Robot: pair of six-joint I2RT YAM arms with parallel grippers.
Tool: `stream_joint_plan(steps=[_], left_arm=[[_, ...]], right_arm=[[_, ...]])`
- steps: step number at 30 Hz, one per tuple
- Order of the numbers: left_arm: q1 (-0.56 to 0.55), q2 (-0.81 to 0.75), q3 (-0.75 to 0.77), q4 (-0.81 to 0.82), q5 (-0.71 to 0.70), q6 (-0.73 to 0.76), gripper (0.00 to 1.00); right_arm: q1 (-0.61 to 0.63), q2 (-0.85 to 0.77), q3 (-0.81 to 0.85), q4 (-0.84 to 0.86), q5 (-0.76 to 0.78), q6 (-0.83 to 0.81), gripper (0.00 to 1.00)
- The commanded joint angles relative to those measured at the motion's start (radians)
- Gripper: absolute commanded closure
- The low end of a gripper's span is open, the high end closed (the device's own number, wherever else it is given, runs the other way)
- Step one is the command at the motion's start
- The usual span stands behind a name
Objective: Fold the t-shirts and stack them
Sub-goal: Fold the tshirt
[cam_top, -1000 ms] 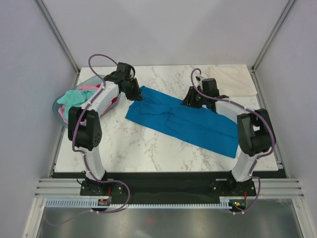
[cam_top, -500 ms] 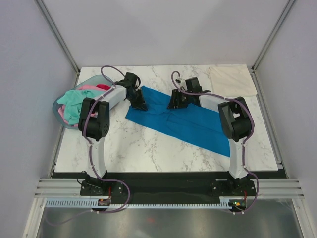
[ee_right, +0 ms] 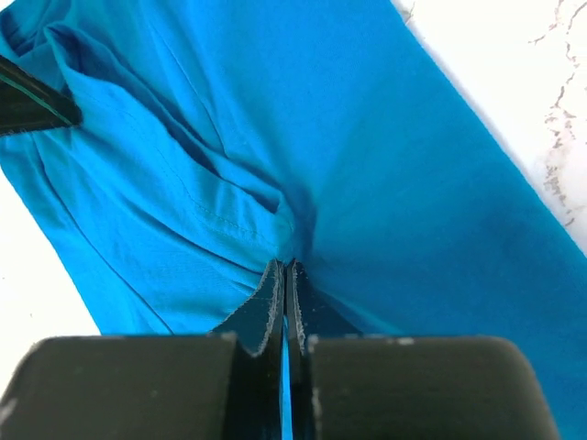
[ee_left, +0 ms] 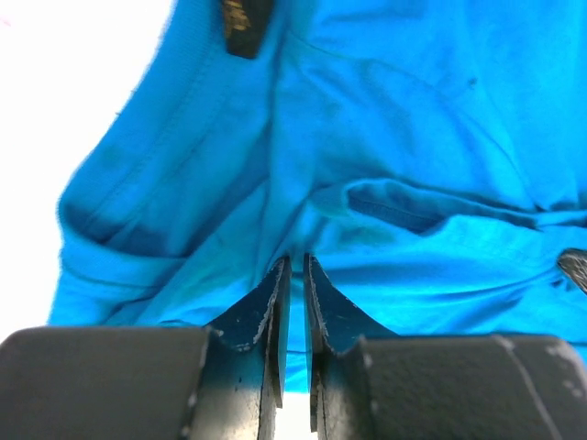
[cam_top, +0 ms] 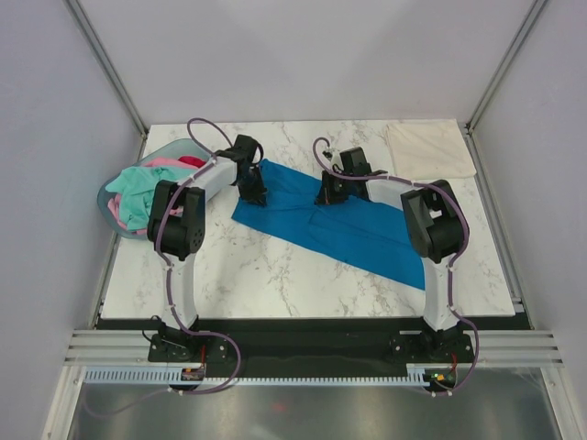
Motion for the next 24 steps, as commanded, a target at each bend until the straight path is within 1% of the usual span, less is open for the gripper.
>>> stream_joint_plan(steps=[1, 2, 4, 5, 7, 8, 10, 11, 13, 17, 19, 24], left_arm=[[0.006, 0.011, 0.047, -0.055, -0.102, -0.016, 0.82], [0.008, 0.013, 0.054, -0.058, -0.095, -0.016, 0.82], [0.008, 0.008, 0.073, -0.069, -0.085, -0.016, 0.82], [0.008, 0.005, 0.08, -0.074, -0.072, -0.016, 0.82], [0.006, -0.011, 0.109, -0.083, -0.03, -0.009, 0.82], [0.006, -0.021, 0.12, -0.088, -0.021, -0.003, 0.81], [0.008, -0.045, 0.146, -0.101, 0.0, 0.005, 0.8], [0.006, -0.07, 0.152, -0.106, 0.007, 0.014, 0.8], [0.006, -0.091, 0.169, -0.126, 0.022, 0.02, 0.79], [0.005, -0.156, 0.119, -0.126, 0.014, 0.03, 0.79], [-0.001, -0.18, 0.062, -0.126, 0.02, 0.036, 0.8], [-0.02, -0.246, -0.122, -0.1, -0.024, 0.036, 0.83]], right_arm=[[-0.003, -0.027, -0.032, -0.023, 0.094, -0.038, 1.0], [-0.003, -0.032, -0.035, -0.022, 0.095, -0.034, 1.0], [-0.002, -0.038, -0.037, -0.023, 0.095, -0.028, 0.95], [-0.003, -0.047, -0.037, -0.022, 0.098, -0.019, 0.89], [-0.003, -0.059, -0.035, -0.026, 0.099, -0.011, 0.8], [-0.003, -0.076, -0.032, -0.029, 0.099, -0.003, 0.71], [-0.003, -0.096, -0.02, -0.048, 0.098, 0.009, 0.67], [-0.003, -0.118, -0.017, -0.056, 0.101, 0.014, 0.61], [-0.003, -0.156, -0.011, -0.078, 0.114, 0.031, 0.56], [-0.003, -0.228, -0.014, -0.098, 0.182, 0.078, 0.55], [-0.002, -0.271, -0.014, -0.131, 0.225, 0.096, 0.57], [-0.003, -0.377, -0.069, -0.164, 0.231, 0.12, 0.62]])
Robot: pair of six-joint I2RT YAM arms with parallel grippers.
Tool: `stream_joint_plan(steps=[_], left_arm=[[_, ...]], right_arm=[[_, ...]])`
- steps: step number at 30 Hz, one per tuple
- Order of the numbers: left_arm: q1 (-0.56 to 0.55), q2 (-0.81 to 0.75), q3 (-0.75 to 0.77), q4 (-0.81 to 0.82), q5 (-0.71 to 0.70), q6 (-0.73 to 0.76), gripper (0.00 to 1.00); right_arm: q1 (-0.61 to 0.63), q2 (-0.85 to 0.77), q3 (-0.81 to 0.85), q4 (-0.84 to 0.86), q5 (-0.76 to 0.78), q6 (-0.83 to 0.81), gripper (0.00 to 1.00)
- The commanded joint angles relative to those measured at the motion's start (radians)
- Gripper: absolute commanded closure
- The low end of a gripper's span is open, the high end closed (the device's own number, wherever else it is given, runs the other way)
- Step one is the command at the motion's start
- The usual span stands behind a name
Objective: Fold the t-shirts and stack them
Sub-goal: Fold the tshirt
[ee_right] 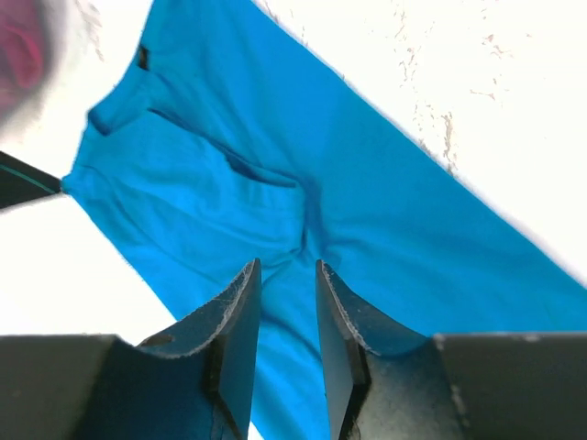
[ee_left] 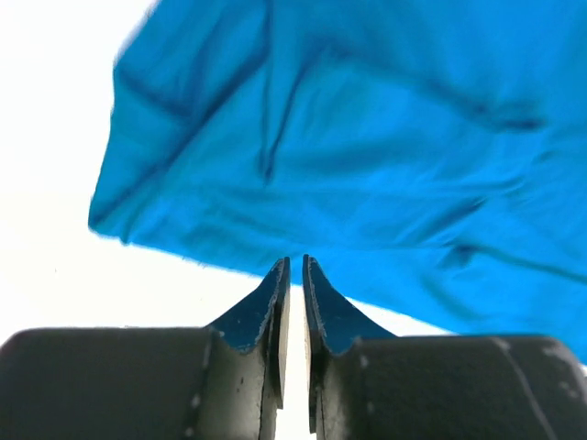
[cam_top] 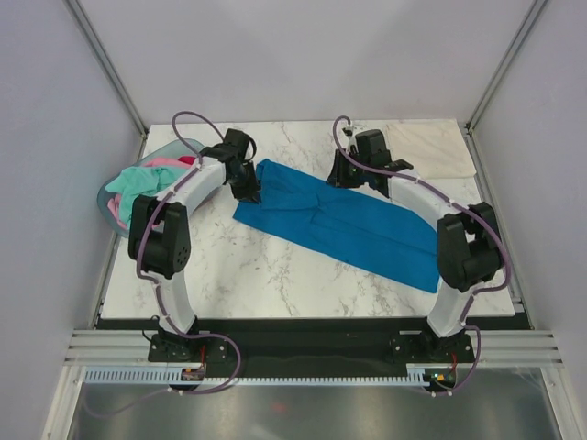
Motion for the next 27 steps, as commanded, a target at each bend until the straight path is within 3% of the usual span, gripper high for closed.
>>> stream_joint_plan(steps=[1, 5, 13, 22, 27], left_arm=[[-0.012, -0.058, -0.108, 0.015, -0.026, 0.029, 0.84], [-0.011, -0.037, -0.164, 0.047, -0.031, 0.023, 0.9], [-0.012, 0.08, -0.116, 0.045, -0.108, 0.026, 0.96], [-0.011, 0.244, 0.066, 0.027, -0.138, 0.073, 0.98], [-0.001, 0.356, 0.25, 0.005, -0.094, 0.07, 0.97]], right_arm=[[-0.002, -0.117, -0.044, -0.036, 0.027, 0.036, 0.62], [-0.002, -0.2, -0.107, -0.037, 0.022, 0.056, 0.63], [0.0, -0.388, -0.246, -0.014, 0.027, 0.065, 0.62], [0.0, -0.514, -0.248, -0.08, 0.134, 0.082, 0.63], [0.0, -0.573, -0.211, -0.1, 0.167, 0.093, 0.63]])
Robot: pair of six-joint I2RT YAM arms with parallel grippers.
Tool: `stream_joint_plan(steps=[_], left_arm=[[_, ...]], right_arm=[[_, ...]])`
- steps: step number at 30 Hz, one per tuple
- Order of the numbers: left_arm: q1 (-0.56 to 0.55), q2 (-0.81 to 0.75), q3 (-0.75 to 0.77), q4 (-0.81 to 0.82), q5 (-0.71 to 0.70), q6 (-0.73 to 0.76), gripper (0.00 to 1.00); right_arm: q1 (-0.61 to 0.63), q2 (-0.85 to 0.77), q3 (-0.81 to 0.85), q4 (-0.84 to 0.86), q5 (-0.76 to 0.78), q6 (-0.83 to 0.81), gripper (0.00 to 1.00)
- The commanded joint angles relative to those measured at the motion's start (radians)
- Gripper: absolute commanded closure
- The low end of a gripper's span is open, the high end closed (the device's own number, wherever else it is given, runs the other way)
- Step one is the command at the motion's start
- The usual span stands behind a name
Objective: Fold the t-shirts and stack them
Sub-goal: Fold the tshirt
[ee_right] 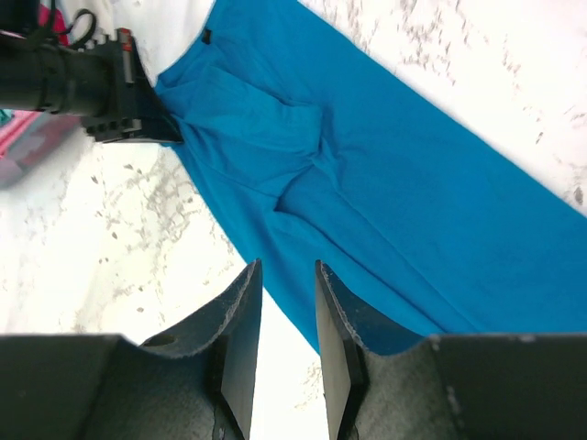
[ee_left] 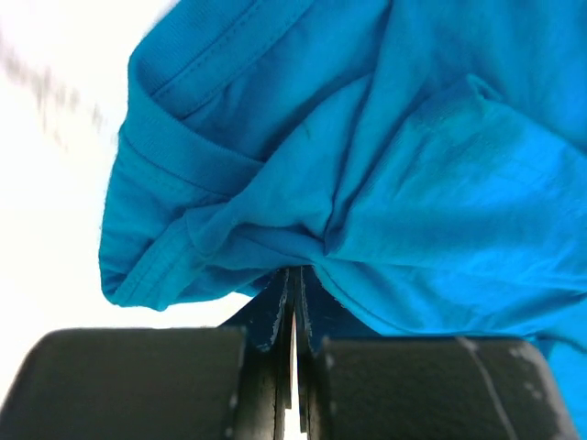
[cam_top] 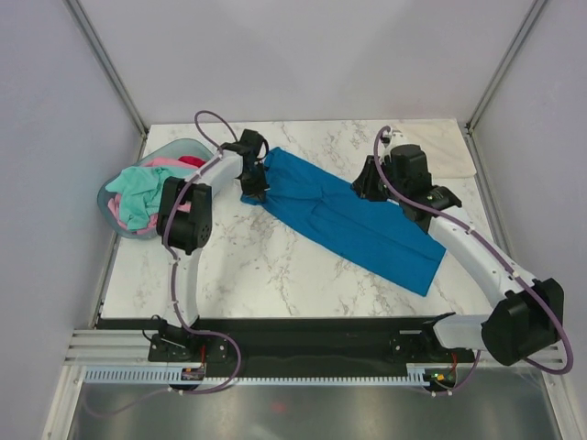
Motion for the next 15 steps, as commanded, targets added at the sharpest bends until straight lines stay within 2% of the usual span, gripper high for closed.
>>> stream_joint_plan(steps=[1, 4, 5, 8, 12, 15], left_arm=[[0.009, 0.134, 0.127, 0.021, 0.01, 0.032, 0.97], [0.022, 0.273, 0.319, -0.019, 0.071, 0.024, 0.97], [0.028, 0.302, 0.423, -0.025, 0.098, 0.014, 0.96], [0.055, 0.343, 0.561, -0.036, 0.214, -0.023, 0.92], [0.066, 0.238, 0.559, -0.035, 0.219, -0.012, 0.85], [0.063, 0.132, 0.481, -0.035, 0.185, -0.008, 0.83]], right_arm=[[0.0, -0.072, 0.064, -0.014, 0.057, 0.023, 0.63], [0.0, -0.104, 0.062, -0.011, 0.065, 0.038, 0.63], [0.0, -0.109, 0.054, -0.012, 0.074, 0.037, 0.63], [0.001, -0.101, 0.034, -0.043, 0.107, 0.02, 0.62], [-0.003, -0.092, 0.018, -0.17, 0.201, 0.04, 0.61], [-0.021, -0.054, 0.024, -0.292, 0.29, 0.06, 0.61]])
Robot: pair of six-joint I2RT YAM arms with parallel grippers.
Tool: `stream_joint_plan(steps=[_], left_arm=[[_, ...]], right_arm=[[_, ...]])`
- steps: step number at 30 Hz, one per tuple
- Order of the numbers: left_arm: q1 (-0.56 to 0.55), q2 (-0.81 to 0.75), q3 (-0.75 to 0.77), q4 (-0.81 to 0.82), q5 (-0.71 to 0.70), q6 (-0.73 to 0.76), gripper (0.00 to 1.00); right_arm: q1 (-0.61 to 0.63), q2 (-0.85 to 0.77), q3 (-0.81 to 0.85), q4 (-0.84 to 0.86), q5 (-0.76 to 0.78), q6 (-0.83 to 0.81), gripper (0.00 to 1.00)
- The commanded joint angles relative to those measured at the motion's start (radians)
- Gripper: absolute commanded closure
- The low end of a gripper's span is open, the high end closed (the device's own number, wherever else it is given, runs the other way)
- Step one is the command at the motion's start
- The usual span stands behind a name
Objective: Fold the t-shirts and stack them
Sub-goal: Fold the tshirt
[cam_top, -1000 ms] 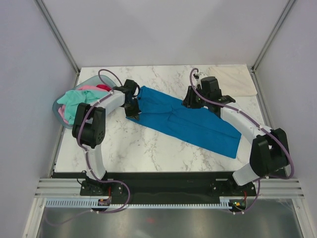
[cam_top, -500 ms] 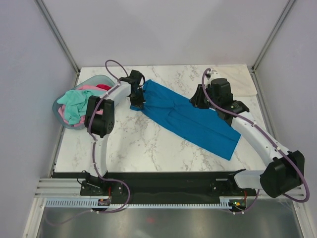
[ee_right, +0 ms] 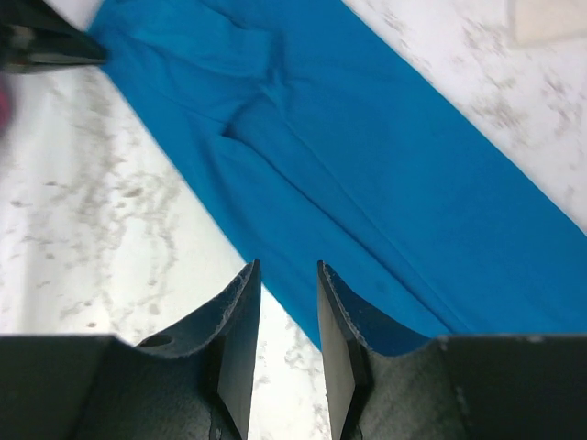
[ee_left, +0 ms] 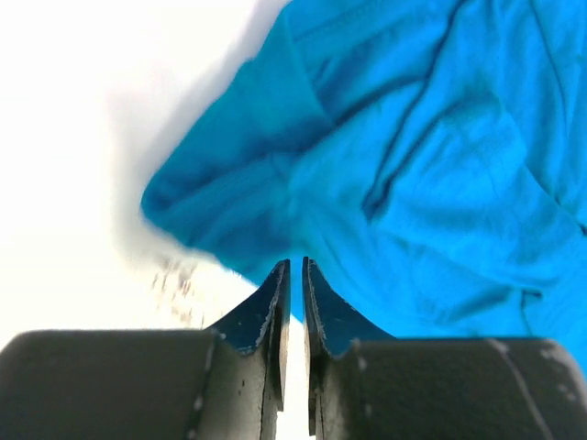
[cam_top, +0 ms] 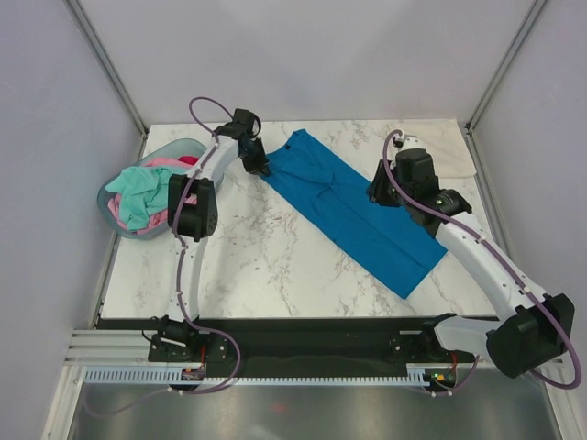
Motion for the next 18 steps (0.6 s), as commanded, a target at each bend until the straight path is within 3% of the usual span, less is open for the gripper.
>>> stream_joint_plan(steps=[1, 8, 10, 14, 18], left_arm=[[-0.007, -0.179, -0.037, -0.004, 0.017, 0.006, 0.83], [-0.073, -0.202, -0.095, 0.068, 0.235, 0.033, 0.83], [-0.081, -0.171, -0.095, 0.078, 0.24, 0.025, 0.83], [-0.081, -0.104, -0.078, 0.08, 0.224, 0.017, 0.83], [-0.078, -0.053, -0.074, 0.08, 0.172, 0.019, 0.83]], right_arm=[[-0.029, 0.045, 0.005, -0.179, 0.127, 0.022, 0.62], [-0.088, 0.246, 0.063, -0.189, -0.097, -0.193, 0.59], [-0.081, 0.303, 0.069, -0.12, -0.227, -0.231, 0.58], [-0.069, 0.441, 0.128, 0.014, -0.313, -0.346, 0.59], [-0.052, 0.594, 0.241, -0.047, -0.364, -0.458, 0.65]])
